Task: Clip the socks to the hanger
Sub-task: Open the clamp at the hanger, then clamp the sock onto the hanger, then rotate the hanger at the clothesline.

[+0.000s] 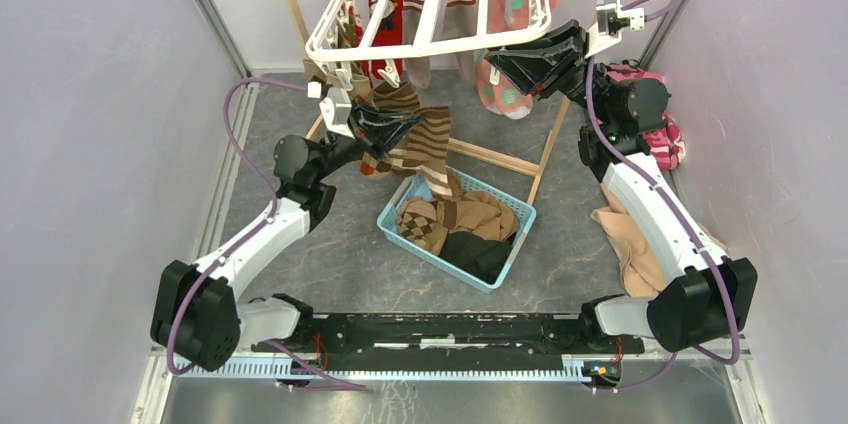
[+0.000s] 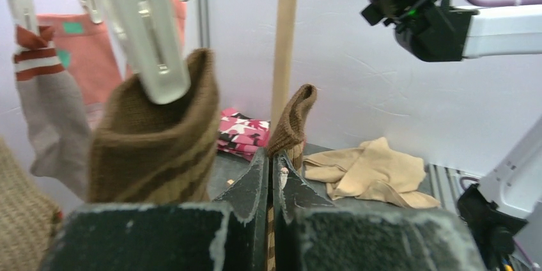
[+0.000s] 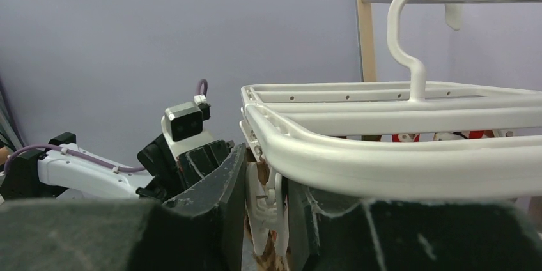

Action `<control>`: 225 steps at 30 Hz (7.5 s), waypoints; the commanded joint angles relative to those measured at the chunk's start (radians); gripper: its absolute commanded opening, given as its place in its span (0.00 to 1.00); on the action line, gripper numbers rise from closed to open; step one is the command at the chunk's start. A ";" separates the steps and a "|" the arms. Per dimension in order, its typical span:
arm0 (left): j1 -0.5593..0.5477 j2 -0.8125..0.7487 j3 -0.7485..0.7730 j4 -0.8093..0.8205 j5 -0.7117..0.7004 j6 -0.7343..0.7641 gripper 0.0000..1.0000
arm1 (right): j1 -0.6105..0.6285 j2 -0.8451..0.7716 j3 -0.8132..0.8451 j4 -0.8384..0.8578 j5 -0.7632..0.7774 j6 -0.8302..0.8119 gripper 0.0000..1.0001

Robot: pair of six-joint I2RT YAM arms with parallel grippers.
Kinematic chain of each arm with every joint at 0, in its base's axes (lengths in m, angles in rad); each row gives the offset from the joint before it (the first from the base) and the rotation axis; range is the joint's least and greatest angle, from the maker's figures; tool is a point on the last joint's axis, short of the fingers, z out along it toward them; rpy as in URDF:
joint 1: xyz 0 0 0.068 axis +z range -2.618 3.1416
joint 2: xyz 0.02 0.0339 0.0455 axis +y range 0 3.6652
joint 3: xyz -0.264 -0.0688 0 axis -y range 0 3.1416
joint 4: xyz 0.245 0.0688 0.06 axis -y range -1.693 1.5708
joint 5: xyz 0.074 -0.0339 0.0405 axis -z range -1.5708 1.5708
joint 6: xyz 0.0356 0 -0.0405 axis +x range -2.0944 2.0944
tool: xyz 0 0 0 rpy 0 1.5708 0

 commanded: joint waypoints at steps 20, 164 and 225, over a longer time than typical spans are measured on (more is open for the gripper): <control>-0.146 -0.262 -0.038 -0.207 -0.053 -0.047 0.02 | 0.011 -0.030 -0.011 0.081 -0.016 0.033 0.00; 0.051 0.009 0.371 -0.440 -0.077 -0.037 0.02 | 0.011 -0.501 -0.221 -0.635 0.412 -0.615 0.98; 0.505 0.098 0.402 -0.375 -0.014 -0.266 0.02 | -0.009 -0.436 -0.310 -0.599 0.328 -0.604 0.98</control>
